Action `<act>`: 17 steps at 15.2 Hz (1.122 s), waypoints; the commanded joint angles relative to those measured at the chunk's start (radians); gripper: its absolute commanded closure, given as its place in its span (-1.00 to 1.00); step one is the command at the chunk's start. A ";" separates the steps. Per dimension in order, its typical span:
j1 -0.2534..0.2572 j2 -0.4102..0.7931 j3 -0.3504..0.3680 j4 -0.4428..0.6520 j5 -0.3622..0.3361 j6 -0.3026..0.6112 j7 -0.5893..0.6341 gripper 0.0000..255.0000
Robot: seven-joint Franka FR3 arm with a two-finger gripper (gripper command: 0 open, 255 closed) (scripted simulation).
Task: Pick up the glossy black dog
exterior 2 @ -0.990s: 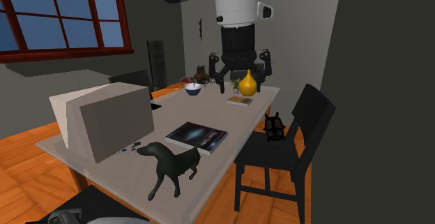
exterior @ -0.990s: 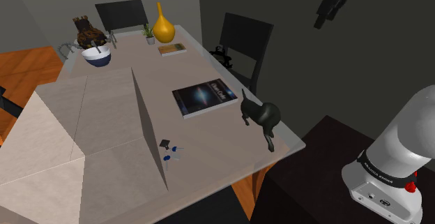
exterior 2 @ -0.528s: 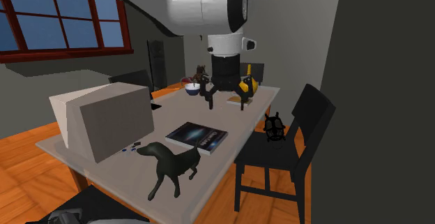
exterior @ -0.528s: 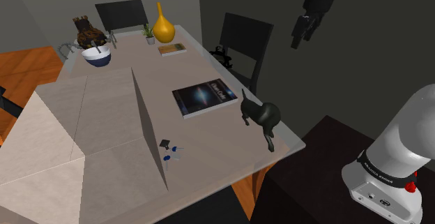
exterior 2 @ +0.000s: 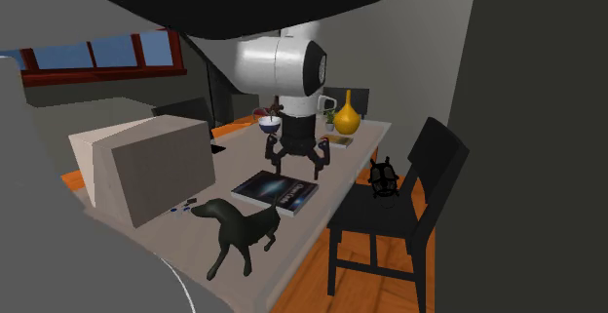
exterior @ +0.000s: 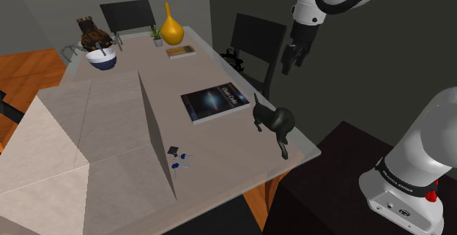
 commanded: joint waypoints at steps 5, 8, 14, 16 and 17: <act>0.043 0.196 0.028 0.022 0.071 0.134 0.022 -1.00; 0.064 0.295 0.043 0.043 0.109 0.193 0.027 -1.00; 0.089 0.440 0.064 0.074 0.160 0.285 0.024 -1.00; 0.090 0.458 0.064 0.065 0.164 0.312 0.019 -1.00; 0.091 0.468 0.065 0.061 0.166 0.326 0.016 -1.00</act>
